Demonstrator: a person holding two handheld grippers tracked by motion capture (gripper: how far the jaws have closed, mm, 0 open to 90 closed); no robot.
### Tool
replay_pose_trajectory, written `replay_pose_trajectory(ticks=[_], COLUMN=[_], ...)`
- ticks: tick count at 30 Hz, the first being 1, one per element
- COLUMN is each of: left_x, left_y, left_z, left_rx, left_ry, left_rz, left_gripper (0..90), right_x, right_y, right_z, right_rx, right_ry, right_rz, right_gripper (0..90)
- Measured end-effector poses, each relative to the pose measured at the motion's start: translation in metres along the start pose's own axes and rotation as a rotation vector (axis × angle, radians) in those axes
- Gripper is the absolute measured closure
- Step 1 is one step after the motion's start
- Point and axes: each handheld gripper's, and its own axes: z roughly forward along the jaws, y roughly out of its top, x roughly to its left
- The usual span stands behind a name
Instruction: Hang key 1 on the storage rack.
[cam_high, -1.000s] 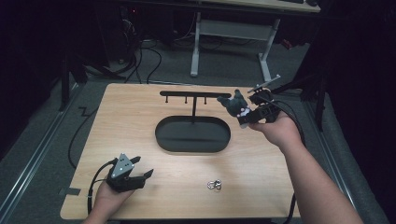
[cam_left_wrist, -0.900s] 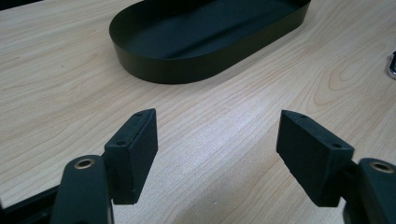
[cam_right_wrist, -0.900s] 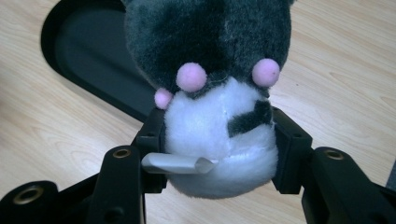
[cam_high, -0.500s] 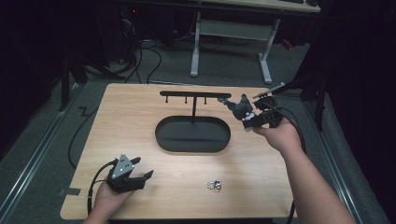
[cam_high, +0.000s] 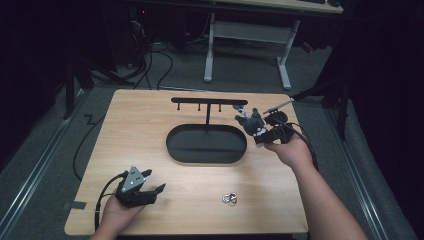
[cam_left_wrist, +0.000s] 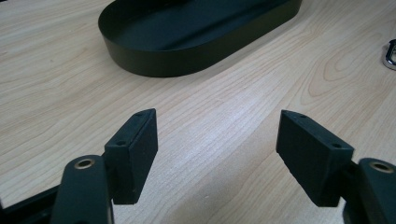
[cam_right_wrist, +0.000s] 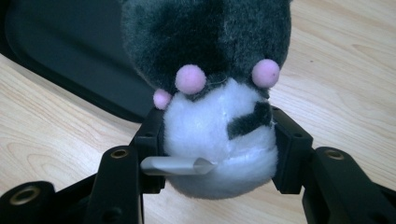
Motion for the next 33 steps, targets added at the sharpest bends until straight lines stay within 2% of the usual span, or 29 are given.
replay_pose_trajectory(ticks=[8,11,18,23,27,29,31,33], left_x=[0.001,0.001,0.002,0.002,0.001,0.000,-0.001,-0.001], left_y=[0.000,0.000,0.001,0.001,0.002,0.002,0.003,0.003], left_z=[0.000,0.000,0.000,0.001,0.002,0.003,0.003,0.003], left_rx=[-0.005,-0.008,-0.006,-0.011,-0.004,-0.002,0.003,0.003], left_ry=[-0.003,-0.002,-0.005,-0.006,-0.016,-0.016,-0.018,-0.018], left_rz=[0.000,0.000,-0.003,-0.010,-0.006,-0.001,0.004,0.006], left_gripper=[30.1,30.1,30.1,30.1,30.6,30.6,30.6,30.6], right_x=[0.007,0.009,0.011,0.011,0.010,0.009,0.008,0.008], right_y=[0.002,0.003,0.005,0.002,-0.005,-0.011,-0.024,-0.029], right_z=[0.027,0.031,0.041,0.038,0.026,0.020,0.013,0.011], right_rx=[0.006,0.008,0.008,0.000,-0.025,-0.019,-0.041,-0.044], right_ry=[0.010,0.006,0.010,0.016,0.030,0.023,0.035,0.034], right_rz=[0.000,-0.009,0.014,0.031,0.021,0.020,0.021,0.020], right_gripper=[46.9,46.5,40.8,35.3,38.2,38.2,41.4,41.2])
